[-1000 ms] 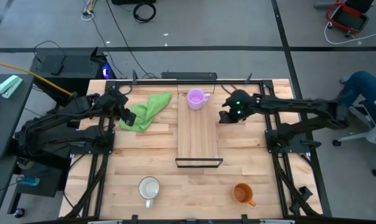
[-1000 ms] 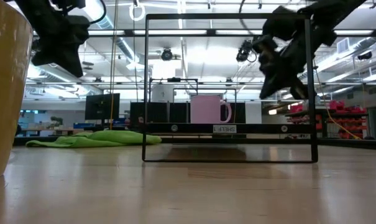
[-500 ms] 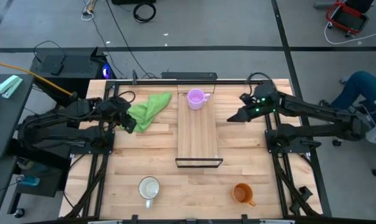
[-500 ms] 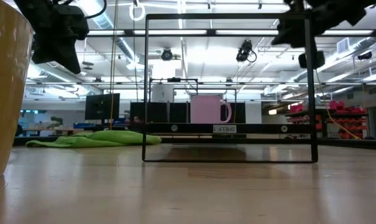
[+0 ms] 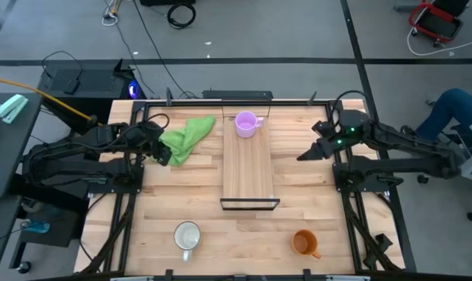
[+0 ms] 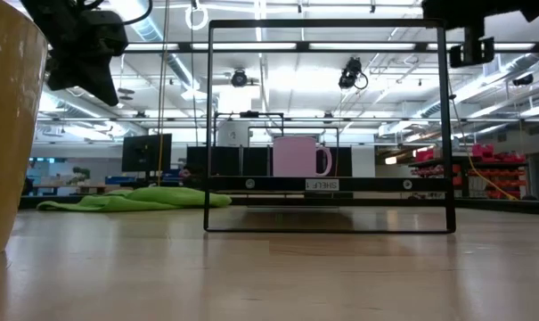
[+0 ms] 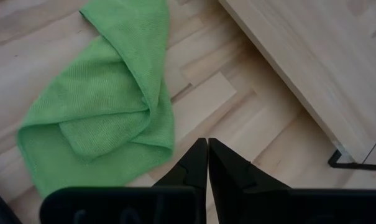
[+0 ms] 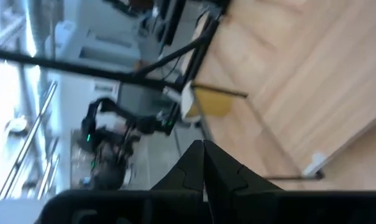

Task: Stack small to large cups/mugs on shelf
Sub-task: Put the orange mug on the shelf

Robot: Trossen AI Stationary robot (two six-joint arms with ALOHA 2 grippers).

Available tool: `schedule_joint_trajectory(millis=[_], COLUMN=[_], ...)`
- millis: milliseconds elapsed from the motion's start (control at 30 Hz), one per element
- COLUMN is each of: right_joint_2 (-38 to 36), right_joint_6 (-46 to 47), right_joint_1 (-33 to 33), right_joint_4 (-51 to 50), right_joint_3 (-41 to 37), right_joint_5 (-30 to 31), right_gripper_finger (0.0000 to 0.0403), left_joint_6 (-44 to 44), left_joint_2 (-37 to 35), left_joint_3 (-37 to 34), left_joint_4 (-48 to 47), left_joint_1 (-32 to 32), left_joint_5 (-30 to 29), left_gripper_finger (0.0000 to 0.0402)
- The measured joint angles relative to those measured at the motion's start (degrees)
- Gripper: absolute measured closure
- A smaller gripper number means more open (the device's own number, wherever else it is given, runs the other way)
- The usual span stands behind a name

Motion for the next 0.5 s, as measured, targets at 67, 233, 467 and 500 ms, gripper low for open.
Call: schedule_joint_trajectory(millis=[67,233,467,500], right_joint_2=[0.0,0.2,0.2,0.2], right_joint_6=[-0.7,-6.4,-14.5,-15.5], right_joint_1=[3.2,10.6,16.9,17.2], right_joint_4=[0.7,2.5,2.4,2.4], right_joint_3=[1.2,9.3,27.0,30.0], right_joint_5=[0.2,0.5,0.6,0.6], right_gripper_finger=[0.0391,0.0391,0.0391,0.0391], left_joint_6=[-1.9,-6.7,-14.1,-14.9], left_joint_2=[0.0,0.0,0.0,0.0], left_joint_3=[0.0,0.0,0.0,0.0], left_joint_4=[0.0,0.1,3.7,4.2], left_joint_1=[0.0,0.0,0.0,0.0], left_joint_5=[0.0,0.0,-1.0,-1.1], left_gripper_finger=[0.0383,0.0377,0.0373,0.0375])
